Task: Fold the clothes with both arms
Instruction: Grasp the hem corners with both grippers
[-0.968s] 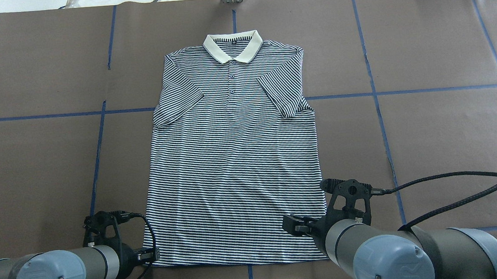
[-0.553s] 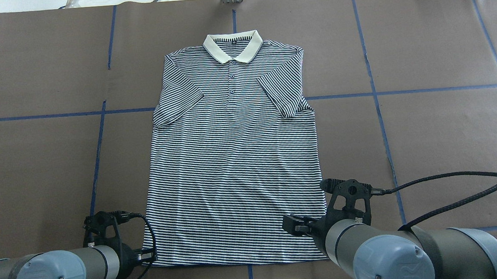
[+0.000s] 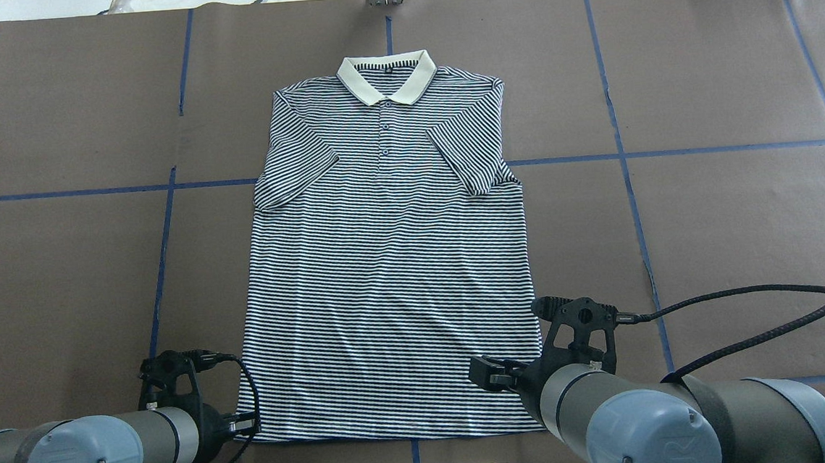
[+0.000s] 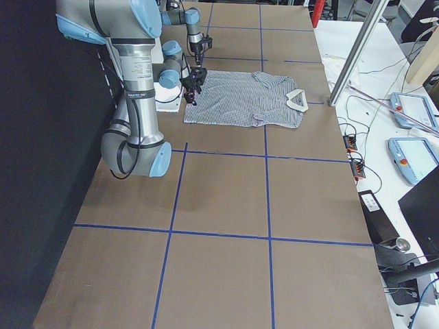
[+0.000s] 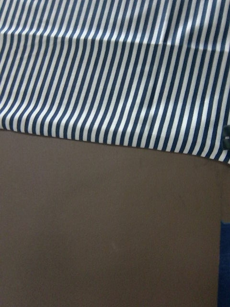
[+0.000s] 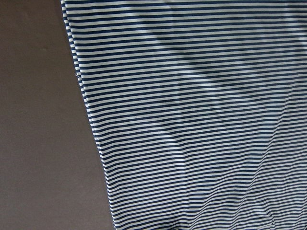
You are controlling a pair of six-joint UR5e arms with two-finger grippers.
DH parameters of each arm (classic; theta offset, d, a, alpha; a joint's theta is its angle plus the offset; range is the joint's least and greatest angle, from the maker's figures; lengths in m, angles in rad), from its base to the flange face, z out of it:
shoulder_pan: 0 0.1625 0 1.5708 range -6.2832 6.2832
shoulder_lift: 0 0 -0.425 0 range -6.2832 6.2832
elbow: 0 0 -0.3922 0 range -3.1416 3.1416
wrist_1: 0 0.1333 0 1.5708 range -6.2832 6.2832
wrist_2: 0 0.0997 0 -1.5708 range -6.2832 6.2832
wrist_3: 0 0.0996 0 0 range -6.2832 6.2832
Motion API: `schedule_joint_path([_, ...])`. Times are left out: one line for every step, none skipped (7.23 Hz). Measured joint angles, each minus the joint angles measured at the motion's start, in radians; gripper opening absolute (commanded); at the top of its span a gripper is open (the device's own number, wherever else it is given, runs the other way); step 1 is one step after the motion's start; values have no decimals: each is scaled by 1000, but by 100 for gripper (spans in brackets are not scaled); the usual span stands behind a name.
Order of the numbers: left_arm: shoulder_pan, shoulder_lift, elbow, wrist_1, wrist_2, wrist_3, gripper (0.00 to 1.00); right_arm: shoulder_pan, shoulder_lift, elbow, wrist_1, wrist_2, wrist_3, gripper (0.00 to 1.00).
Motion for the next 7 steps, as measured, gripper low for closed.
schedule_joint_path([0, 1, 1, 4, -1, 2, 39, 0, 0, 0, 0, 0, 0, 100])
schedule_joint_path([0, 1, 3, 8, -1, 3, 39, 0, 0, 0, 0, 0, 0, 100])
schedule_joint_path([0, 1, 3, 10, -2, 3, 40, 0, 0, 0, 0, 0, 0, 100])
schedule_joint_path([1, 1, 4, 11, -2, 2, 40, 0, 0, 0, 0, 0, 0, 100])
schedule_joint_path([2, 1, 4, 12, -2, 3, 44, 0, 0, 0, 0, 0, 0, 100])
schedule_joint_path([2, 1, 4, 12, -2, 3, 44, 0, 0, 0, 0, 0, 0, 100])
schedule_joint_path([2, 2, 4, 12, -2, 4, 44, 0, 0, 0, 0, 0, 0, 100])
